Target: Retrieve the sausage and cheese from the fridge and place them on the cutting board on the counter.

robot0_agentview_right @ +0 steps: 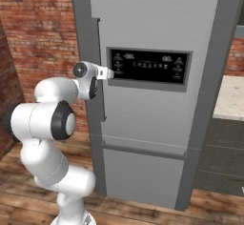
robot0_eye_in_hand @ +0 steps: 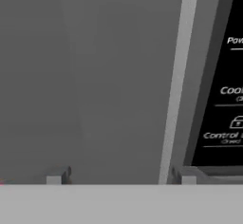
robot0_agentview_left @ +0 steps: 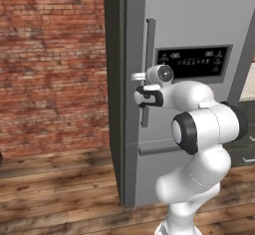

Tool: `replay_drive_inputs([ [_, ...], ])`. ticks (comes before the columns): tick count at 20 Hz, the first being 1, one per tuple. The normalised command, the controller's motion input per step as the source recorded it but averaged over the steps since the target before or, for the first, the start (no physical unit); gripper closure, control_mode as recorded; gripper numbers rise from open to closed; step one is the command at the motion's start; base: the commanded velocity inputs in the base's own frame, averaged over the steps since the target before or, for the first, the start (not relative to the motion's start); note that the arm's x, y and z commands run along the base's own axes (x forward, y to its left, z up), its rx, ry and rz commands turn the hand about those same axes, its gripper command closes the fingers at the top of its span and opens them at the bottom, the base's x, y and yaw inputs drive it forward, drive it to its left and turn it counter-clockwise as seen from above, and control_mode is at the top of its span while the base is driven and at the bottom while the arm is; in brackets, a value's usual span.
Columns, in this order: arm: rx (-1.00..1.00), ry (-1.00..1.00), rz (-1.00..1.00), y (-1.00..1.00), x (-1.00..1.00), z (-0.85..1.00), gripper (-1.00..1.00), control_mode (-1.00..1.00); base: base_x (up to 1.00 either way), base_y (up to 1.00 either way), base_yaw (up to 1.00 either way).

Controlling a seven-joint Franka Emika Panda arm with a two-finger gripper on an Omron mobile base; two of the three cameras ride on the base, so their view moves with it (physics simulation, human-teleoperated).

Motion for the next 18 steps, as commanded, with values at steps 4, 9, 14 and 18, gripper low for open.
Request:
replay_drive_inputs([
  [4, 0.00, 0.00, 0.00, 0.00, 0.03, 0.00, 1.00, -1.00, 0.00, 0.00, 0.00],
  [9, 0.00, 0.00, -0.02, -0.03, -0.57, -0.01, 1.00, -1.00, 0.00, 0.00, 0.00],
  [14, 0.02, 0.00, 0.00, -0.34, -1.00, -0.16, 1.00, -1.00, 0.00, 0.00, 0.00],
  [18, 0.07, 0.02, 0.09, -0.64, -1.00, -0.12, 1.00, -1.00, 0.00, 0.00, 0.00],
])
